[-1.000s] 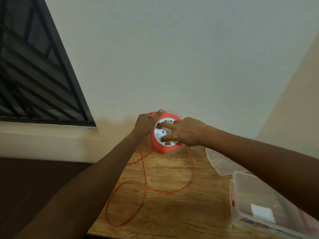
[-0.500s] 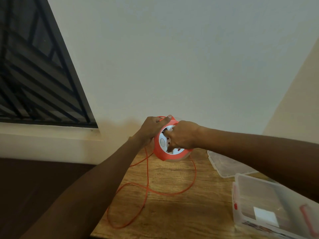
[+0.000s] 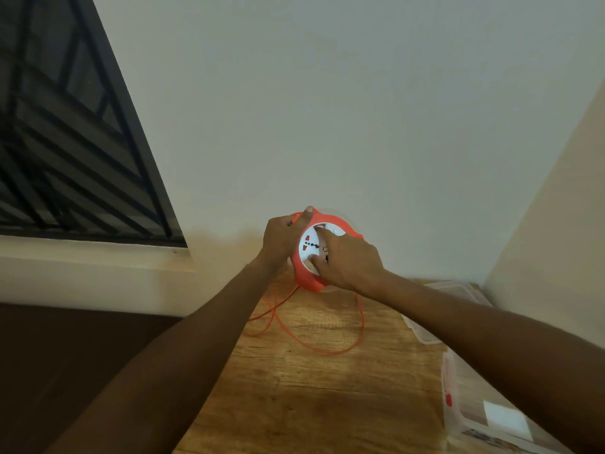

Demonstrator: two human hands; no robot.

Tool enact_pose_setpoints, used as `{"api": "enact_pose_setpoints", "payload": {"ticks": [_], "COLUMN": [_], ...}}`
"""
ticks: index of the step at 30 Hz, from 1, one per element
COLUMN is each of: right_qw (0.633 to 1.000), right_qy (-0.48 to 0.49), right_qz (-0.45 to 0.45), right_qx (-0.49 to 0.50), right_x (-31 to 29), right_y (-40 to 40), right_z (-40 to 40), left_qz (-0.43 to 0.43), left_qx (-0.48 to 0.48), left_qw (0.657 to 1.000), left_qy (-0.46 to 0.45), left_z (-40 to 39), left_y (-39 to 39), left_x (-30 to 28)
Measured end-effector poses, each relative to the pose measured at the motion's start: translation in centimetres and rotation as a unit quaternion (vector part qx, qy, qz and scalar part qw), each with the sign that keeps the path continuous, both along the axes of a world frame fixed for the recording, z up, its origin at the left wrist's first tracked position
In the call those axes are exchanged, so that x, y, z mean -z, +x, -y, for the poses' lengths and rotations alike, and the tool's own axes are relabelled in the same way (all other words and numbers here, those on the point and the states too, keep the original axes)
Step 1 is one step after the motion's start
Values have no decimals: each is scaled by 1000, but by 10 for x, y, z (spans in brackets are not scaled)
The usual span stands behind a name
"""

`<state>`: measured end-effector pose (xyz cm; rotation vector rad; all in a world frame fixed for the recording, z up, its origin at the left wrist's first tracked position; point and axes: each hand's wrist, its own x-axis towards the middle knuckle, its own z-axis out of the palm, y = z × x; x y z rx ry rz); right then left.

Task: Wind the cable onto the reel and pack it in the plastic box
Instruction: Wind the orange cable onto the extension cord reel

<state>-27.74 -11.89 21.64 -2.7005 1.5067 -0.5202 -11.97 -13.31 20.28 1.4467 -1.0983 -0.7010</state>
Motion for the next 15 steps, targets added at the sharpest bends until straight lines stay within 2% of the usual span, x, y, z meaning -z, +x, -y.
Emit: {"api": "enact_pose_setpoints", "payload": {"ticks": [2,4,7,11,15], "right_qw": [1000,990,944,886,846], "right_qy": [-1,-87,-195,-182,-187], "right_qz": [-24,-104,-230,-320,-390], "right_qx": [3,-22,-132,-281,-313], "right_x": [-1,-6,-24,-36,-41], "right_y": [-1,-4,-7,-22,-34], "right_z": [-4,-9,-15,-4,9], "left_qz": [-9,-20,0,8,50], "left_qx": [14,18,19,45,72], "left_qw": [1000,999,999,998,994], "left_qy": [14,31,33,49,61], "left_z": [1,0,1,1,-2], "left_y": [3,4,4,8,9], "left_x": [7,12,14,10,5]}}
